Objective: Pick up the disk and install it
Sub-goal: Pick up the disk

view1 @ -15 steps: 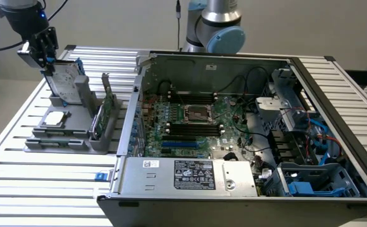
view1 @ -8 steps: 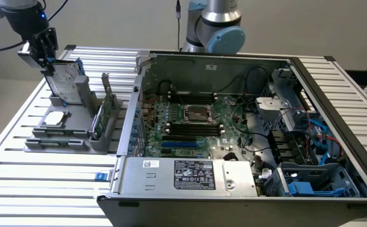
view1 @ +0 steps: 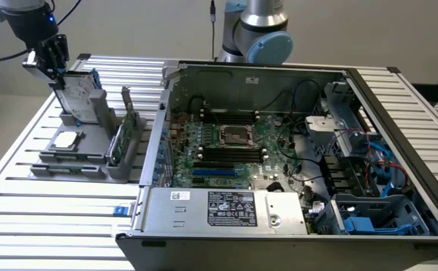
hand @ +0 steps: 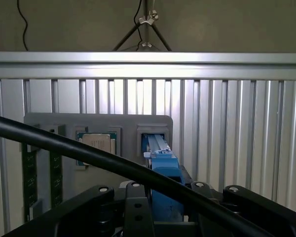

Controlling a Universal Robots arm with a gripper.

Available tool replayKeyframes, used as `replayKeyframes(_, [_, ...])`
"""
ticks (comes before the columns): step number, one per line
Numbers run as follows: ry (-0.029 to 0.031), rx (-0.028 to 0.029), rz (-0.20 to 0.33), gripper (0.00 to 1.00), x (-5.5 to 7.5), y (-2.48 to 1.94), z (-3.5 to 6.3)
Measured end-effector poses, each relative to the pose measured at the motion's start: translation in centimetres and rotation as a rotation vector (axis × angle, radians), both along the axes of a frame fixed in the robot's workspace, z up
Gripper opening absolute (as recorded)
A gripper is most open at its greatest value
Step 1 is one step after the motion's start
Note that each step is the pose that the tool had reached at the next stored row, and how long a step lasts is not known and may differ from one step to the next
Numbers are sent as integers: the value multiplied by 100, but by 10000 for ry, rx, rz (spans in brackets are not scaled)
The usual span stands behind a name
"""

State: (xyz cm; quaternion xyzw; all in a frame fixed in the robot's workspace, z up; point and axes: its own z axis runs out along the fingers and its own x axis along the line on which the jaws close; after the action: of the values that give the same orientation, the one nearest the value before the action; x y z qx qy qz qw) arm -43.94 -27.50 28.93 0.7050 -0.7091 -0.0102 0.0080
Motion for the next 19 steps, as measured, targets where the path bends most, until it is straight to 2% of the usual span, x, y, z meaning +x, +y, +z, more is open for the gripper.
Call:
replayKeyframes(8, [1, -1, -15, 34, -9, 0, -6])
replayKeyframes(19, [1, -32, -68, 33, -18, 0, -18])
